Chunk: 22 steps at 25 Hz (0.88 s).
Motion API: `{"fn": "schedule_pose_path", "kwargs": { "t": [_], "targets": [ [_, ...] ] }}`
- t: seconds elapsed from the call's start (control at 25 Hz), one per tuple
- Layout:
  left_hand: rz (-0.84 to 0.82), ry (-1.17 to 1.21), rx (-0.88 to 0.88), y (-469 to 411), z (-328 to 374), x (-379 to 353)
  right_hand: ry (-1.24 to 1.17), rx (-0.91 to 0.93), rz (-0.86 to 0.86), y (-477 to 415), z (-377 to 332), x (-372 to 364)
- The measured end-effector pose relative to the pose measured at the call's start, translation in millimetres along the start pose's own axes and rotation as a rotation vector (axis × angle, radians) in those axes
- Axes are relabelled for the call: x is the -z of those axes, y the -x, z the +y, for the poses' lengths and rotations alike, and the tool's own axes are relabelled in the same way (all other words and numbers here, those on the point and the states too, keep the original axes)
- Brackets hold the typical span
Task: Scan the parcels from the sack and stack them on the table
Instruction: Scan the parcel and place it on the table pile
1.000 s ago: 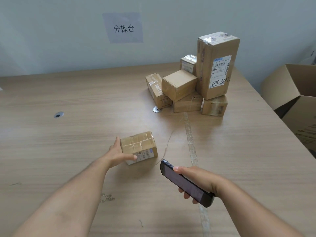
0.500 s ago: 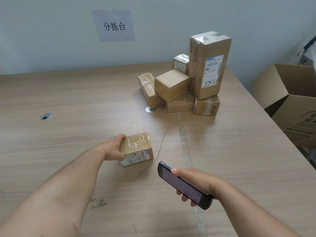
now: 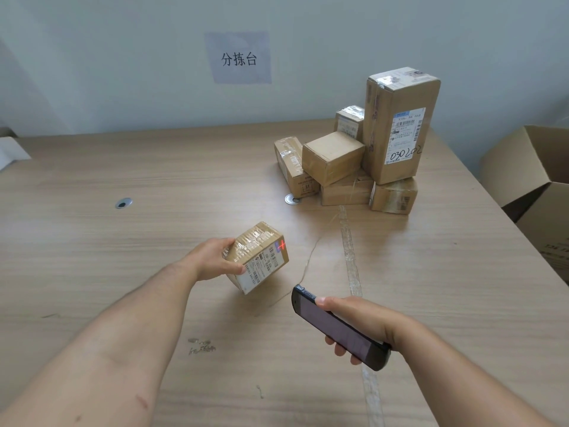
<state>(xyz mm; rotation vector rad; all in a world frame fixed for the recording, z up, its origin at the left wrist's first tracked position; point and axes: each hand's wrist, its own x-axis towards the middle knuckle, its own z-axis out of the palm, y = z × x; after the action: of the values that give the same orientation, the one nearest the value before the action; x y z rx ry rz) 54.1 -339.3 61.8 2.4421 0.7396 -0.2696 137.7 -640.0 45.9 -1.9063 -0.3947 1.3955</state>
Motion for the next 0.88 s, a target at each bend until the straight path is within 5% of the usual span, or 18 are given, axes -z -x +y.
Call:
{"fn": "schedule_pose_path", "kwargs": {
  "t": [0.88],
  "targets": [
    [0.171, 0.018, 0.156, 149, -60, 17, 0.330, 0.105, -0.177, 39, -5, -83]
  ]
}}
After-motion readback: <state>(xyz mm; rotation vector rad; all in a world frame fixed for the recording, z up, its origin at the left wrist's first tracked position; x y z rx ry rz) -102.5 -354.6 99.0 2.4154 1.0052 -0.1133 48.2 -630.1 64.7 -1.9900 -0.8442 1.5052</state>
